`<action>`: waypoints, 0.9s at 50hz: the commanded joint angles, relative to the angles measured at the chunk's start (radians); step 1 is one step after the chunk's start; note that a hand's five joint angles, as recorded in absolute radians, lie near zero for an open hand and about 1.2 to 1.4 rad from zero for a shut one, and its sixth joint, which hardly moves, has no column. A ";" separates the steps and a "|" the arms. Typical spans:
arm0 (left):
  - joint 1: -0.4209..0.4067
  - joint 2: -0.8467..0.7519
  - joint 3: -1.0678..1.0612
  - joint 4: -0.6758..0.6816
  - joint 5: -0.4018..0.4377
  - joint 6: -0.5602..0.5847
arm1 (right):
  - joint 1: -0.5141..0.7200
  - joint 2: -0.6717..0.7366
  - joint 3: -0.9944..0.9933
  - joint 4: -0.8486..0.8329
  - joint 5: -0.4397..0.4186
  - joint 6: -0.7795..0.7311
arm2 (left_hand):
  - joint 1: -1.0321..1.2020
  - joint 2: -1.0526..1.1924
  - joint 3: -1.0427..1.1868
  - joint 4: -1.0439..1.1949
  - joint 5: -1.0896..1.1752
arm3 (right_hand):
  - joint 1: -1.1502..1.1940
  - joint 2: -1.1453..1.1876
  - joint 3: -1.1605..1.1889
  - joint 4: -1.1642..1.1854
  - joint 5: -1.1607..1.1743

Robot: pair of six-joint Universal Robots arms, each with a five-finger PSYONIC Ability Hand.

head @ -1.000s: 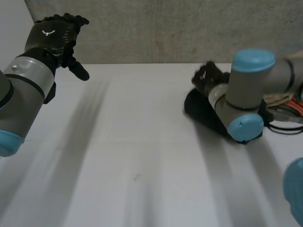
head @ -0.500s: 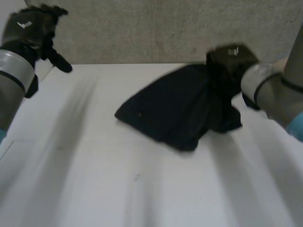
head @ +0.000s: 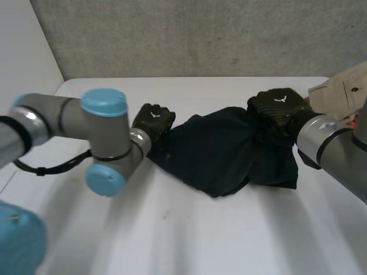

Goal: Fold the laundry.

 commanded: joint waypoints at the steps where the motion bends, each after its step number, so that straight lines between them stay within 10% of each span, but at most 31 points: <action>1: -0.014 -0.123 0.212 -0.179 -0.163 0.054 | -0.025 -0.009 0.004 -0.050 0.010 0.023 | 0.755 0.819 0.820 0.817 0.816 | 0.275 0.227 0.217 0.202 0.235; 9: 0.073 0.073 0.231 -0.077 -0.199 -0.038 | 0.010 0.013 0.033 -0.036 -0.001 0.006 | 0.755 0.819 0.820 0.817 0.816 | 0.275 0.227 0.217 0.202 0.235; 17: 0.070 0.185 0.310 0.335 -0.033 -0.164 | 0.220 -0.024 0.172 -0.032 -0.059 0.047 | 0.755 0.819 0.820 0.817 0.816 | 0.237 0.189 0.179 0.164 0.196; 20: 0.043 0.169 0.332 0.320 0.025 -0.187 | 0.283 -0.033 0.182 -0.061 -0.067 0.127 | 0.755 0.819 0.820 0.817 0.816 | -0.173 -0.221 -0.231 -0.246 -0.213; 22: 0.024 0.135 0.340 0.293 0.073 -0.211 | 0.323 -0.035 0.179 -0.093 -0.068 0.229 | 0.755 0.819 0.820 0.817 0.816 | -0.947 -0.995 -1.005 -1.020 -0.987; 30: 0.004 0.032 0.292 0.215 0.180 -0.287 | 0.271 -0.033 0.155 -0.113 -0.039 0.380 | 0.755 0.819 0.820 0.817 0.816 | -0.947 -0.995 -1.005 -1.020 -0.987; 36: -0.026 0.037 0.153 0.176 0.382 -0.316 | 0.090 -0.026 0.156 0.006 -0.018 0.105 | 0.752 0.816 0.817 0.815 0.814 | -0.947 -0.995 -1.005 -1.020 -0.987; 45: -0.031 0.083 0.085 0.101 0.352 -0.193 | -0.085 0.002 0.140 0.168 -0.025 -0.310 | -0.467 -0.403 -0.402 -0.405 -0.406 | -0.947 -0.995 -1.005 -1.020 -0.987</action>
